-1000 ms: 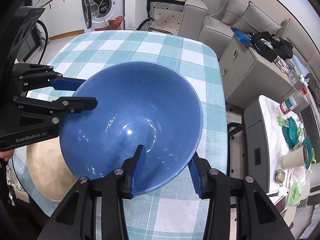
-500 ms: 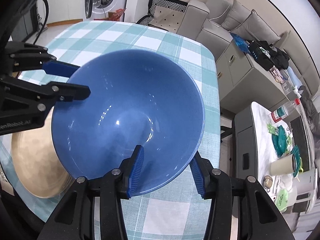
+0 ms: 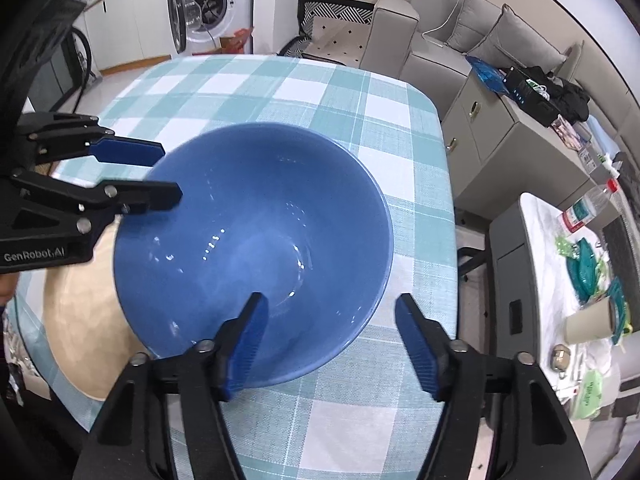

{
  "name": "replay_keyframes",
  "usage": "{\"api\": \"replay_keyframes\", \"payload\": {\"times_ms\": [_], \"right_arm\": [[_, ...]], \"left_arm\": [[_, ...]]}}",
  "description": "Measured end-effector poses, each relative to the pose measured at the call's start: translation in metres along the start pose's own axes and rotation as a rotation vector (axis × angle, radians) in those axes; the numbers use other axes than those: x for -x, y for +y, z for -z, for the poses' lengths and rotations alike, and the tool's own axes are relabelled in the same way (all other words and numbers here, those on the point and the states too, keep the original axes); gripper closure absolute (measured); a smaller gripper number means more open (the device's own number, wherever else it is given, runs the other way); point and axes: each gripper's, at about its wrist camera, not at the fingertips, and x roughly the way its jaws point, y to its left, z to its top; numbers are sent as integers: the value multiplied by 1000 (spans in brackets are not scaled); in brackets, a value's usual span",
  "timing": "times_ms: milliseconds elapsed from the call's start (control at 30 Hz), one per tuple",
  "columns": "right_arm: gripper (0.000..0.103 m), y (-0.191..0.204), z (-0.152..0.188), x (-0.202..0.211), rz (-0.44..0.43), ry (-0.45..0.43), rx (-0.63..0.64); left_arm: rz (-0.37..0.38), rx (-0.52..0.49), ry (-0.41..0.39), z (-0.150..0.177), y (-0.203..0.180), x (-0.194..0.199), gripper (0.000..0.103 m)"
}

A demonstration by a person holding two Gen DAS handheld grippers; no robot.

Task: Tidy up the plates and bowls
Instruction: 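Open both tools and release the top blue bowl rim, then move both tools to the rim of the three stacked bowls and close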

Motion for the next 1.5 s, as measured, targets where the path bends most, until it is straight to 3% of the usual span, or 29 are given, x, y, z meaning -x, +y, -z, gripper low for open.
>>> {"api": "replay_keyframes", "payload": {"times_ms": [667,733,767,800,1067,1500], "right_arm": [[7,-42,16,-11,-156,-67,-249],[4,-43,17,-14,-180,-70,-263],[3,-44,19,-16,-185,-73,-267],[2,-43,19,-17,-189,-76,-272],[1,-45,21,-27,-229,-76,-295],[1,-49,23,-41,-255,-46,-330]], "left_arm": [[30,119,-10,6,19,-8,41],[31,125,-9,7,20,-9,33],[28,129,-15,7,20,-9,21],[22,132,-30,7,20,-7,17],[38,130,-30,8,21,-10,8],[44,152,-9,7,21,-21,8]]}}
